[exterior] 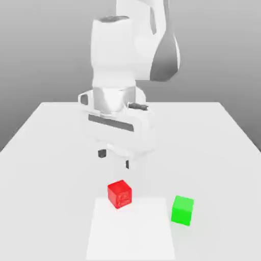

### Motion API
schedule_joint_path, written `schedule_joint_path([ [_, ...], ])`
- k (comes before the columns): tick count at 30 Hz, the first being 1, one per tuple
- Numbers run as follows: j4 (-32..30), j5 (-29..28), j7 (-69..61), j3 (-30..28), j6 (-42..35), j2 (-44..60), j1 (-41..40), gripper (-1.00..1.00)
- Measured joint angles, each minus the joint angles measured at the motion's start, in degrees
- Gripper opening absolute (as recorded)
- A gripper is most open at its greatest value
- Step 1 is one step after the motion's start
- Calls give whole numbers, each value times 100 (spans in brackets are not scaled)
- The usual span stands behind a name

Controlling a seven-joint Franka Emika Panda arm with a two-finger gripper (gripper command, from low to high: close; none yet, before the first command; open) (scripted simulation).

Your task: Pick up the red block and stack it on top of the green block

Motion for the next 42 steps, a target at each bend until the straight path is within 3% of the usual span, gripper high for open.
schedule_joint_path([
  [4,-439,28,613,140,398,521,-122,0],
  [18,-168,1172,-234,119,1050,1628,136,0],
  [24,-162,1026,-129,6,1500,2024,216,0],
  [29,-219,616,212,-588,1917,2313,745,0],
  [30,-231,580,253,-751,1989,2363,911,-100],
  [36,-237,535,296,-830,2035,2387,985,-100],
  [42,-173,955,-65,-198,1649,2131,415,-100],
])
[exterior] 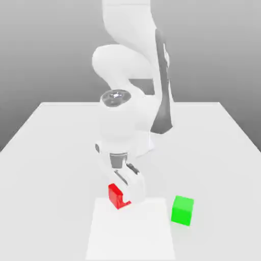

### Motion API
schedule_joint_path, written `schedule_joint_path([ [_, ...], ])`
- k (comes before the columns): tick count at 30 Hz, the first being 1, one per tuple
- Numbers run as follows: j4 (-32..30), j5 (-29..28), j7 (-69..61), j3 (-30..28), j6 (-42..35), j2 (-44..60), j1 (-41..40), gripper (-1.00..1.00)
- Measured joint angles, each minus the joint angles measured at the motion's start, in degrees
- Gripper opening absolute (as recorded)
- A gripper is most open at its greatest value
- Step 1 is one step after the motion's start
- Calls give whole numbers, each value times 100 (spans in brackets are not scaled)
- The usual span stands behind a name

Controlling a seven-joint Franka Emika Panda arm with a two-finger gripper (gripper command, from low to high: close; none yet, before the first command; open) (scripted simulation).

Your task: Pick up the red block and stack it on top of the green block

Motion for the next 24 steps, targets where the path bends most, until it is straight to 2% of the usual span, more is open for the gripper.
schedule_joint_path([
  [4,24,252,-197,161,-324,-247,-113,-100],
  [9,-6,191,-144,166,-671,-589,-135,-100],
  [19,-233,-673,539,244,-1132,-1359,-392,-100],
  [24,-238,-1023,1164,548,-1310,-1626,-539,-100],
])
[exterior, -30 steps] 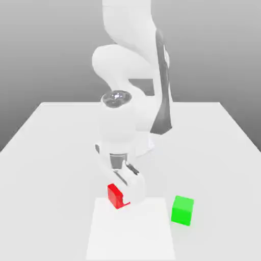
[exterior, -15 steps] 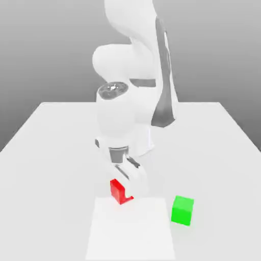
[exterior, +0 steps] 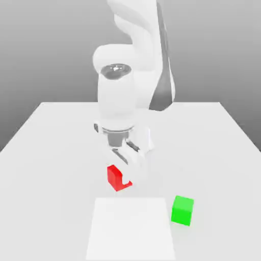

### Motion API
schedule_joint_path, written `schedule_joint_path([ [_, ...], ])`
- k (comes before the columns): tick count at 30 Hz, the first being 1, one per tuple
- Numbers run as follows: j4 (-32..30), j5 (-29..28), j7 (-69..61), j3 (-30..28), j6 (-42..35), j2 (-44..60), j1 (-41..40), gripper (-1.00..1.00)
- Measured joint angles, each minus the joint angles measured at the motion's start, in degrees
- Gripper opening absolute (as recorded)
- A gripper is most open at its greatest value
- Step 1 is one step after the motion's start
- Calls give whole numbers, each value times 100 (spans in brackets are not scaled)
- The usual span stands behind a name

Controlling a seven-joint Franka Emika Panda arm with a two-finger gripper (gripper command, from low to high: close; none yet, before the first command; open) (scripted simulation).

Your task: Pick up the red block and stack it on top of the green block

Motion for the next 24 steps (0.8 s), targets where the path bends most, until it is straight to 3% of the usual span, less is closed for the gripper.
schedule_joint_path([
  [16,1099,95,3413,1524,-871,172,758,-100],
  [24,1187,-1196,4527,1714,-730,480,418,-100],
])
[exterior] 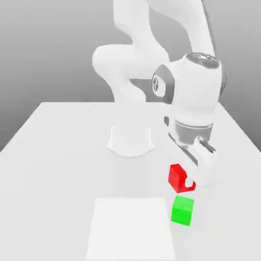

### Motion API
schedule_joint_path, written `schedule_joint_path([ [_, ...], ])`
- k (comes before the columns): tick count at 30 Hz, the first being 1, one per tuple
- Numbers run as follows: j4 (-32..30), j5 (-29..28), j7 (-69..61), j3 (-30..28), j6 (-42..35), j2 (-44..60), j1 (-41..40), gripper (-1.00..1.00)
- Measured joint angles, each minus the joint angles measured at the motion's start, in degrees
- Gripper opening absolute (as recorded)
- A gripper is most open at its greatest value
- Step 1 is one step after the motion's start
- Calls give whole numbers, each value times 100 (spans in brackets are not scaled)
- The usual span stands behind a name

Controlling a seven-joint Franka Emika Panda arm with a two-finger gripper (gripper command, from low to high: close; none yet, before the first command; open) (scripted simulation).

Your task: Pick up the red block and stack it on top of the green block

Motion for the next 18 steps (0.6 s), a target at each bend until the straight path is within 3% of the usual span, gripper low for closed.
schedule_joint_path([
  [10,90,-1504,1072,-48,137,556,-277,-100],
  [18,146,-2109,1506,-232,287,973,-219,-100],
])
